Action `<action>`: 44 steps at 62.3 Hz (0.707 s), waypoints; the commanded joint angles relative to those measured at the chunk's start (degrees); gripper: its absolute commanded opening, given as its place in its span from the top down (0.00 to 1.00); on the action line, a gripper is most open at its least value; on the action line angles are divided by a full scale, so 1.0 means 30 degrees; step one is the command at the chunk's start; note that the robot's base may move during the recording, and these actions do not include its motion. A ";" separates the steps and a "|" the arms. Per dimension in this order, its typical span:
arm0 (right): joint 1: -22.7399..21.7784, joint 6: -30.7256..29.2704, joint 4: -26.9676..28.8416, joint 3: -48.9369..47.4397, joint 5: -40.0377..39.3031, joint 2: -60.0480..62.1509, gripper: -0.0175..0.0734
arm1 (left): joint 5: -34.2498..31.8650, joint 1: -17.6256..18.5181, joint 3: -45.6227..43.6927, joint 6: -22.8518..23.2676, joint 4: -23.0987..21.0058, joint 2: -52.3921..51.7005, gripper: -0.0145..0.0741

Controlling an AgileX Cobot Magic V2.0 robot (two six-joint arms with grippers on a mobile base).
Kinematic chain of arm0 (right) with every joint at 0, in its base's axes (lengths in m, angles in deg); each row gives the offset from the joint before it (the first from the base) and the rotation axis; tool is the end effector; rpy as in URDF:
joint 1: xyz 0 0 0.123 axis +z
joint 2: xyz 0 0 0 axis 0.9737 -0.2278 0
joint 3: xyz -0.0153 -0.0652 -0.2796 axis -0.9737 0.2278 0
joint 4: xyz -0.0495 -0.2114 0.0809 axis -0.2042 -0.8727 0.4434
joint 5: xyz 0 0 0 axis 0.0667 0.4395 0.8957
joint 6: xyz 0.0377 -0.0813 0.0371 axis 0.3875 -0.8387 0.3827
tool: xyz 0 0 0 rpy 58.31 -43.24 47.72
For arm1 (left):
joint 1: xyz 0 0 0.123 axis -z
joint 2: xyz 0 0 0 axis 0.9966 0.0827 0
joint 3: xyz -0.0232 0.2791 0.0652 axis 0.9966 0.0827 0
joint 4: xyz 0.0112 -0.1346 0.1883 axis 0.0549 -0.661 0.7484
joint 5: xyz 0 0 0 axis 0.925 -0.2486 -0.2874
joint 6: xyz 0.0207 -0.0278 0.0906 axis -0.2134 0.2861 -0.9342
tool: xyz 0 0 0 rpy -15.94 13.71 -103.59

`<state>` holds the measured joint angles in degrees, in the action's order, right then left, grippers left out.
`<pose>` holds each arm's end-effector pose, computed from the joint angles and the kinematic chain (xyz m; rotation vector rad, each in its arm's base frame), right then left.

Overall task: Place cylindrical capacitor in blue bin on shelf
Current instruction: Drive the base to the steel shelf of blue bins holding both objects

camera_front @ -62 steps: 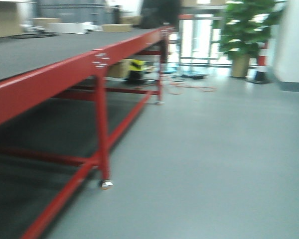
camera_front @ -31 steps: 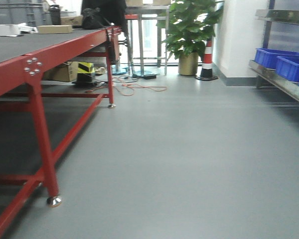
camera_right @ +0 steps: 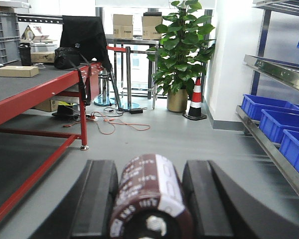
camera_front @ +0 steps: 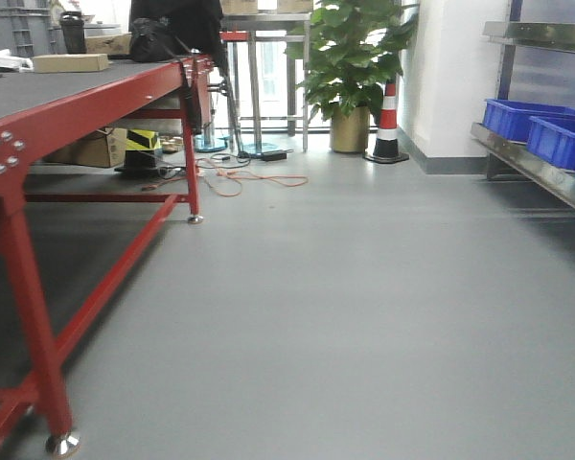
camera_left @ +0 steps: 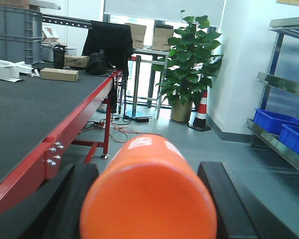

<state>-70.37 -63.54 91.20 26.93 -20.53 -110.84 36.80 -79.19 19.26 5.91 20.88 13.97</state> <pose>0.0740 0.0098 0.3740 -0.0761 1.5388 0.1225 0.0564 -0.0075 0.3446 0.0220 1.4977 -0.1725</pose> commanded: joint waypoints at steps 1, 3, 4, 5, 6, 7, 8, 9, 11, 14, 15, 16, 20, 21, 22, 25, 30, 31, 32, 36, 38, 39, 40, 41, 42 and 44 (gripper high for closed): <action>0.0007 -0.0037 -0.0162 0.0044 -0.0577 0.0004 0.99 | -0.0433 -0.0055 -0.0017 -0.0020 0.0024 -0.0073 0.96; 0.0007 -0.0037 -0.0162 0.0044 -0.0577 0.0004 0.99 | -0.0433 -0.0055 -0.0017 -0.0020 0.0024 -0.0073 0.96; 0.0007 -0.0037 -0.0162 0.0044 -0.0577 0.0004 0.99 | -0.0433 -0.0055 -0.0017 -0.0020 0.0024 -0.0073 0.96; 0.0007 -0.0037 -0.0162 0.0044 -0.0577 0.0004 0.99 | -0.0433 -0.0055 -0.0017 -0.0020 0.0024 -0.0073 0.96; 0.0007 -0.0037 -0.0162 0.0044 -0.0577 0.0004 0.99 | -0.0433 -0.0055 -0.0017 -0.0020 0.0024 -0.0073 0.96; 0.0007 -0.0037 -0.0162 0.0044 -0.0577 0.0004 0.99 | -0.0433 -0.0055 -0.0017 -0.0020 0.0024 -0.0073 0.96; 0.0007 -0.0037 -0.0162 0.0044 -0.0577 0.0004 0.99 | -0.0433 -0.0055 -0.0017 -0.0020 0.0024 -0.0073 0.96; 0.0007 -0.0037 -0.0162 0.0044 -0.0577 0.0004 0.99 | -0.0433 -0.0055 -0.0017 -0.0020 0.0024 -0.0073 0.96; 0.0007 -0.0037 -0.0162 0.0044 -0.0577 0.0004 0.99 | -0.0433 -0.0055 -0.0017 -0.0020 0.0024 -0.0073 0.96; 0.0007 -0.0037 -0.0162 0.0044 -0.0577 0.0004 0.99 | -0.0433 -0.0055 -0.0017 -0.0020 0.0024 -0.0073 0.96; 0.0007 -0.0037 -0.0162 0.0044 -0.0577 0.0004 0.99 | -0.0433 -0.0055 -0.0017 -0.0020 0.0024 -0.0073 0.96; 0.0007 -0.0037 -0.0162 0.0044 -0.0577 0.0004 0.99 | -0.0433 -0.0055 -0.0017 -0.0020 0.0024 -0.0073 0.96; 0.0007 -0.0037 -0.0162 0.0044 -0.0577 0.0004 0.99 | -0.0433 -0.0055 -0.0017 -0.0020 0.0024 -0.0073 0.96; 0.0007 -0.0037 -0.0162 0.0044 -0.0577 0.0004 0.99 | -0.0433 -0.0055 -0.0017 -0.0020 0.0024 -0.0073 0.96; 0.0007 -0.0037 -0.0162 0.0044 -0.0577 0.0004 0.99 | -0.0433 -0.0055 -0.0017 -0.0020 0.0024 -0.0073 0.96; 0.0007 -0.0037 -0.0162 0.0044 -0.0577 0.0004 0.99 | -0.0433 -0.0055 -0.0017 -0.0020 0.0024 -0.0073 0.96; 0.0007 -0.0037 -0.0162 0.0044 -0.0577 0.0004 0.99 | -0.0433 -0.0055 -0.0017 -0.0020 0.0024 -0.0073 0.96; 0.0007 -0.0037 -0.0162 0.0044 -0.0577 0.0004 0.99 | -0.0433 -0.0055 -0.0017 -0.0020 0.0024 -0.0073 0.96; 0.0007 -0.0037 -0.0162 0.0044 -0.0577 0.0004 0.99 | -0.0433 -0.0055 -0.0017 -0.0020 0.0024 -0.0073 0.96; 0.0007 -0.0037 -0.0162 0.0044 -0.0577 0.0004 0.99 | -0.0433 -0.0055 -0.0017 -0.0020 0.0024 -0.0073 0.96; 0.0007 -0.0037 -0.0162 0.0044 -0.0577 0.0004 0.99 | -0.0433 -0.0055 -0.0017 -0.0020 0.0024 -0.0073 0.96; 0.0007 -0.0037 -0.0162 0.0044 -0.0577 0.0004 0.99 | -0.0433 -0.0055 -0.0017 -0.0020 0.0024 -0.0073 0.96; 0.0007 -0.0037 -0.0162 0.0044 -0.0577 0.0004 0.99 | -0.0433 -0.0055 -0.0017 -0.0020 0.0024 -0.0073 0.96; 0.0007 -0.0037 -0.0162 0.0044 -0.0577 0.0004 0.99 | -0.0433 -0.0055 -0.0017 -0.0020 0.0024 -0.0073 0.96; 0.0007 -0.0037 -0.0162 0.0044 -0.0577 0.0004 0.99 | -0.0433 -0.0055 -0.0017 -0.0020 0.0024 -0.0073 0.96; 0.0007 -0.0037 -0.0162 0.0044 -0.0577 0.0004 0.99 | -0.0433 -0.0055 -0.0017 -0.0020 0.0024 -0.0073 0.96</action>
<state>-70.37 -63.54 91.20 26.93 -20.53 -110.84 36.75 -79.19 19.26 5.91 20.88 13.97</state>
